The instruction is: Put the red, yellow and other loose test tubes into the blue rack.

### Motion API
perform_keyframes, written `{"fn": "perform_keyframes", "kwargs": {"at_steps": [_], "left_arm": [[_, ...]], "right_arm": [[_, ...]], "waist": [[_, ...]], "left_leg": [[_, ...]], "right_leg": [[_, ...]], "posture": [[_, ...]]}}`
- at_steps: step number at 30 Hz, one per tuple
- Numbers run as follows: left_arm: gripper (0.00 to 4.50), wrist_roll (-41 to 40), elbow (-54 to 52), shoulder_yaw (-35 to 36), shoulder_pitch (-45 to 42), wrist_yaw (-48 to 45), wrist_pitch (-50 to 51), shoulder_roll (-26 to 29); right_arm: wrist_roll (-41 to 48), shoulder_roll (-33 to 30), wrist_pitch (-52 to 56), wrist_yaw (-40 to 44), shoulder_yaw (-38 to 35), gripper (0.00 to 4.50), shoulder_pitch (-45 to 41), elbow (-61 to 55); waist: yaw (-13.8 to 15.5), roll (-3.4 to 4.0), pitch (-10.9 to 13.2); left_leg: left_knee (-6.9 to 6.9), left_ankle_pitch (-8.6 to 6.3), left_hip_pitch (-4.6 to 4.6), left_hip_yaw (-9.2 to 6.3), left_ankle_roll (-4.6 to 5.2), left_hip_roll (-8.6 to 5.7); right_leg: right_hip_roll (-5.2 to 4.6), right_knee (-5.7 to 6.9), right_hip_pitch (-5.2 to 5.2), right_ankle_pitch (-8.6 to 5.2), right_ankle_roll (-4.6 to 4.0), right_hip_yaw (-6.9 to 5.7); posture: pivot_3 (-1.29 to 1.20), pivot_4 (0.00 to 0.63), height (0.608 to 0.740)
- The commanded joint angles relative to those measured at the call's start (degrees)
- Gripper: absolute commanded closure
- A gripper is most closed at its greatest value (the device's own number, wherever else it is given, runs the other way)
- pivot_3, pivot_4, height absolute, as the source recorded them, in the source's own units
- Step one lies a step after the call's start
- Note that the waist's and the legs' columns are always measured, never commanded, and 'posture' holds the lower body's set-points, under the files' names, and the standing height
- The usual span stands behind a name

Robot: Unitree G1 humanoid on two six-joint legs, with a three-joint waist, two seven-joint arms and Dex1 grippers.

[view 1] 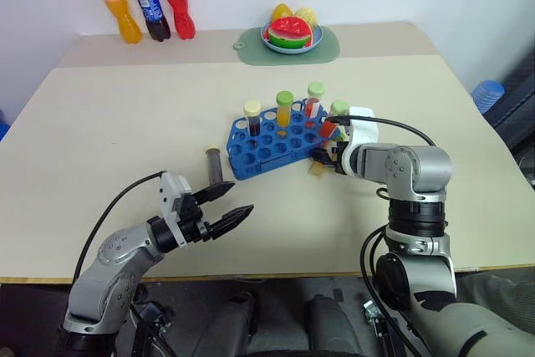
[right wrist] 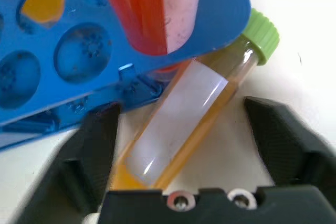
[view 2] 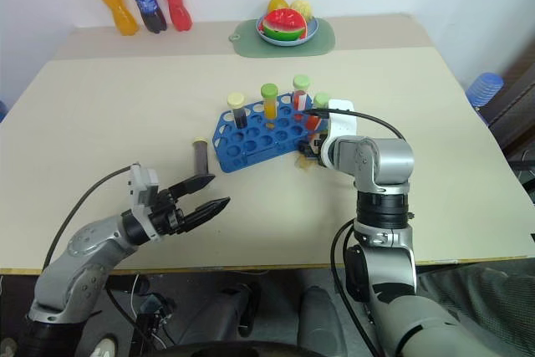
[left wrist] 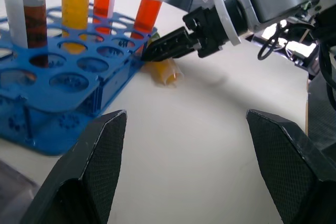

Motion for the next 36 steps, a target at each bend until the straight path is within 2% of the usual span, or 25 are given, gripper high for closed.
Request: {"fn": "perform_keyframes", "kwargs": {"at_steps": [1, 2, 9, 14, 16, 22, 26, 28, 29, 31, 33, 36], "left_arm": [[0.72, -0.1, -1.8, 0.2, 0.0, 0.3, -1.1, -0.3], [0.72, -0.2, -1.8, 0.3, 0.1, 0.2, -1.2, -0.2], [0.72, -0.2, -1.2, 0.4, -0.6, 0.1, -1.1, -0.2], [0.72, -0.3, -0.8, 0.6, -1.4, -0.3, -0.9, 0.1], [0.72, -0.2, -0.6, 0.6, -1.7, -0.7, -0.9, 0.4], [0.72, -0.3, 0.1, 0.6, -2.4, -1.7, -0.9, 1.1], [0.72, 0.1, 1.0, 0.9, -2.6, -2.5, -1.4, 1.5], [0.72, 0.4, 1.7, 1.0, -2.6, -3.1, -1.9, 1.7], [0.72, 0.5, 2.1, 1.0, -2.6, -3.4, -2.2, 1.8], [0.72, 0.8, 3.3, 1.1, -2.4, -4.3, -3.0, 2.1], [0.72, 1.0, 4.4, 1.3, -2.4, -5.1, -3.6, 2.4], [0.72, 0.9, 6.2, 1.9, -3.3, -6.0, -3.9, 2.9]], "right_arm": [[-0.3, 1.0, 0.2, 0.0, 1.0, 2.38, -0.4, 0.6], [-0.3, 0.8, 0.5, 0.3, 1.3, 2.87, 0.0, 0.0], [0.2, -3.7, 2.4, 3.4, 4.4, 2.87, 2.0, -3.4], [1.1, -4.6, 7.2, 5.2, 2.1, 2.87, 2.5, -6.5], [1.8, -8.0, 8.0, 7.1, 3.9, 2.87, 4.0, -8.5], [5.6, -27.1, -0.2, 19.5, 14.1, 2.87, 13.7, -15.6], [6.8, -38.3, -13.6, 29.8, 15.6, 2.87, 24.0, -23.3], [7.9, -40.1, -21.2, 34.1, 13.6, 2.87, 28.8, -26.3], [8.3, -40.1, -25.7, 36.3, 12.4, 2.87, 30.6, -27.2], [12.2, -35.8, -35.4, 40.9, 8.7, 2.87, 32.0, -28.8], [14.5, -31.1, -39.4, 40.7, 7.0, 2.87, 30.8, -29.3], [18.0, -17.7, -46.2, 36.1, 6.7, 2.87, 24.1, -26.3]], "waist": [[0.0, 0.00, 0.0], [-0.1, 0.01, 0.0], [0.2, 0.01, 0.0], [0.3, 0.01, 0.0], [0.3, 0.01, 0.0], [1.3, -0.01, 0.0], [2.0, -0.03, 0.0], [1.9, -0.05, 0.0], [1.8, -0.06, 0.0], [1.3, -0.14, 0.1], [0.7, -0.05, 0.1], [0.1, -0.07, 0.2]], "left_leg": [[-0.01, 0.00, 0.00, 0.00, 0.00, 0.00], [-0.01, 0.00, 0.00, 0.00, -0.01, 0.00], [-0.04, 0.01, 0.00, -0.01, -0.01, 0.00], [-0.06, 0.01, -0.01, -0.01, -0.01, 0.00], [-0.06, 0.01, -0.01, -0.01, -0.01, 0.00], [-0.01, -0.06, -0.06, 0.02, 0.09, -0.02], [0.03, -0.10, -0.07, 0.02, 0.14, -0.01], [0.03, -0.14, -0.07, 0.01, 0.20, 0.00], [0.03, -0.16, -0.07, 0.02, 0.23, 0.00], [0.03, -0.19, -0.07, 0.07, 0.28, 0.01], [0.00, -0.19, -0.08, 0.18, 0.28, 0.09], [0.02, -0.18, -0.06, 0.18, 0.27, 0.17]], "right_leg": [[0.00, 0.00, 0.00, 0.00, 0.00, 0.00], [0.00, 0.00, -0.01, 0.00, 0.00, 0.00], [0.00, -0.01, -0.02, 0.00, 0.00, 0.00], [-0.01, -0.03, -0.03, 0.00, 0.00, 0.00], [-0.01, -0.02, -0.03, 0.00, 0.00, 0.00], [-0.06, -0.24, 0.07, -0.01, 0.00, -0.04], [-0.07, -0.39, 0.18, -0.01, 0.01, -0.10], [-0.07, -0.55, 0.27, 0.01, 0.05, -0.14], [-0.06, -0.62, 0.31, 0.03, 0.08, -0.14], [-0.06, -0.74, 0.38, 0.05, 0.12, -0.09], [-0.02, -0.73, 0.47, 0.12, 0.18, -0.03], [0.04, -0.71, 0.42, 0.17, 0.15, -0.03]], "posture": [[0.00, 0.150, 0.740], [0.00, 0.150, 0.740], [0.00, 0.150, 0.740], [0.00, 0.150, 0.740], [0.00, 0.150, 0.740], [0.00, 0.150, 0.740], [0.00, 0.150, 0.740], [0.00, 0.150, 0.740], [0.00, 0.150, 0.740], [0.00, 0.150, 0.740], [0.00, 0.150, 0.740], [0.00, 0.150, 0.740]]}}
